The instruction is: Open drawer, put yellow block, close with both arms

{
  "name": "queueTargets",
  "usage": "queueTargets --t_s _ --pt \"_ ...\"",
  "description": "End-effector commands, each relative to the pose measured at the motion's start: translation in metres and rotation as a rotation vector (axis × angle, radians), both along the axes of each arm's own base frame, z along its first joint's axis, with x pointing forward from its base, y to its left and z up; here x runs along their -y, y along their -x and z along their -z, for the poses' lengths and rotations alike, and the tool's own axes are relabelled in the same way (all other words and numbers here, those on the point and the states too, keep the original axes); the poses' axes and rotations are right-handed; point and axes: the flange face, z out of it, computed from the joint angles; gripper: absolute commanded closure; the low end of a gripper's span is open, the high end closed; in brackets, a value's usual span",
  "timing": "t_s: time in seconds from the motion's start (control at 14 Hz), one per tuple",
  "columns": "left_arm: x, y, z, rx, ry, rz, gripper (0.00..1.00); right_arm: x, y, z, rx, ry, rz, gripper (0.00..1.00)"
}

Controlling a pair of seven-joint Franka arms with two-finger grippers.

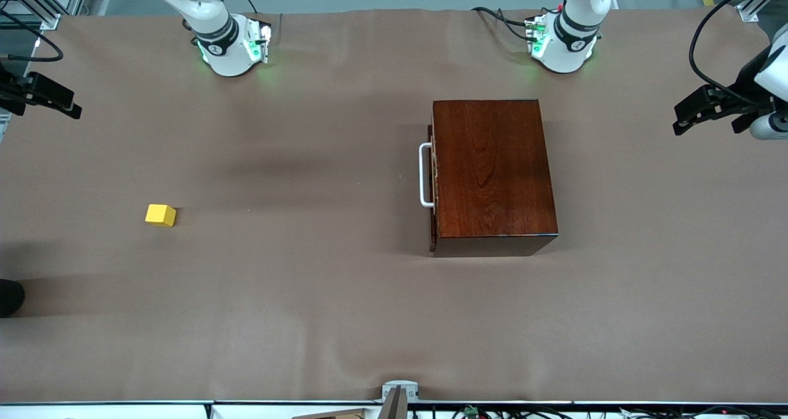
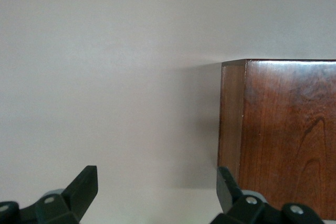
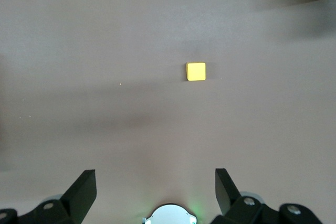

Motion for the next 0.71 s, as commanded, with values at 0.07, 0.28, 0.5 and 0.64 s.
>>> queueTargets --t_s 0.07,0.28,0.5,0.64 --pt "-0.001 -0.001 -0.004 -0.002 -0.021 0.011 0.00 -0.002 0.002 -0.005 0.011 -0.021 -0.013 0.00" --pt "0.002 -0.001 -0.004 -0.002 -0.021 0.017 0.00 -0.006 0.002 -0.005 0.011 -0.022 -0.019 0.00" --pt "0.009 -0.001 -0.004 -0.003 -0.021 0.027 0.00 -0.005 0.002 -0.006 0.014 -0.024 -0.016 0.00" --pt "0.026 -0.003 0.001 -0.012 -0.020 0.057 0.00 -0.003 0.000 -0.006 0.027 -0.023 -0.013 0.00"
